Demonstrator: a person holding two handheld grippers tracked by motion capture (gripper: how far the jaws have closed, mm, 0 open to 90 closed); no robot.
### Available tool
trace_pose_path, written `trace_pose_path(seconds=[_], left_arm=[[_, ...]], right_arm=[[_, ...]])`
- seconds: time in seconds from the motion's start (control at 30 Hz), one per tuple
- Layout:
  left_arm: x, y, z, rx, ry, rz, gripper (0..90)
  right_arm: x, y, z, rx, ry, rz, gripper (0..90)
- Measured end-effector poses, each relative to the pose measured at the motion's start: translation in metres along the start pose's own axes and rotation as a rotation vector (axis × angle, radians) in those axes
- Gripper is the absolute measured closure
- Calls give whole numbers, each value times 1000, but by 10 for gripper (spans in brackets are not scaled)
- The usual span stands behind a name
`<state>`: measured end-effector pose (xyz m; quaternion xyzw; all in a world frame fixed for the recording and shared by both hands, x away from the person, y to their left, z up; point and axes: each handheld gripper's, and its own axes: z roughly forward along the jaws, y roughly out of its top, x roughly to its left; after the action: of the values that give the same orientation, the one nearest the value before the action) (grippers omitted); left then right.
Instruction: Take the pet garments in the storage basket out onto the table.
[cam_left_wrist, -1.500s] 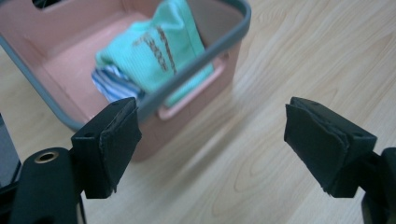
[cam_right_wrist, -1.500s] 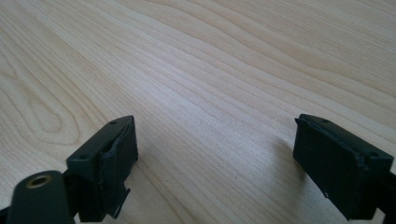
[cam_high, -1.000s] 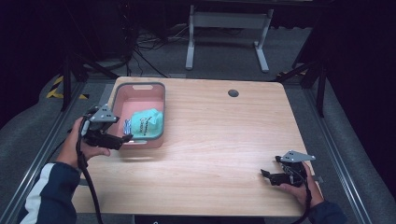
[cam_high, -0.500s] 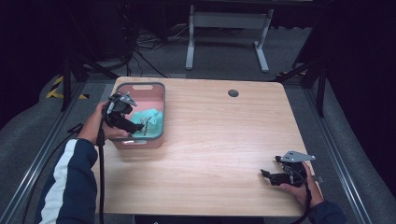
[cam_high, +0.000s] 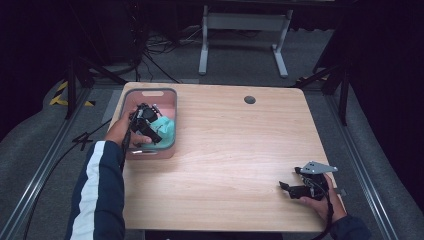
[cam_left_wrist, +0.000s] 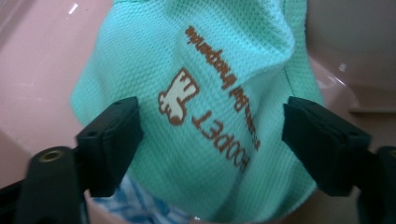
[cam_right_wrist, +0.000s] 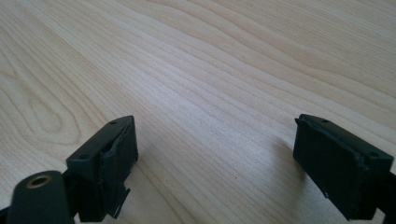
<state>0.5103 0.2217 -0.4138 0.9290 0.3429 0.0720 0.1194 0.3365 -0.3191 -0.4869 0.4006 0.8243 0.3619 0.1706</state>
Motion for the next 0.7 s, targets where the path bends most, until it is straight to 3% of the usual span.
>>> trace_pose_path(seconds=[0.03, 0.17, 0.3, 0.37, 0.47, 0.6, 0.7], left_arm=[[0, 1, 4, -6, -7, -5, 237], [1, 7, 20, 66, 16, -27, 215], [1, 10, 24, 91, 26, -44, 156], [-2, 12, 28, 113, 53, -27, 132], [-1, 13, 29, 118, 46, -49, 116], [1, 11, 28, 99, 35, -79, 178], [4, 8, 25, 70, 58, -99, 353]], right_arm=[[0, 0, 0, 0, 0, 0, 143], [0, 0, 0, 0, 0, 0, 143], [0, 0, 0, 0, 0, 0, 143], [0, 0, 0, 0, 0, 0, 143], [0, 0, 0, 0, 0, -1, 143], [0, 0, 0, 0, 0, -1, 143], [0, 0, 0, 0, 0, -1, 143]])
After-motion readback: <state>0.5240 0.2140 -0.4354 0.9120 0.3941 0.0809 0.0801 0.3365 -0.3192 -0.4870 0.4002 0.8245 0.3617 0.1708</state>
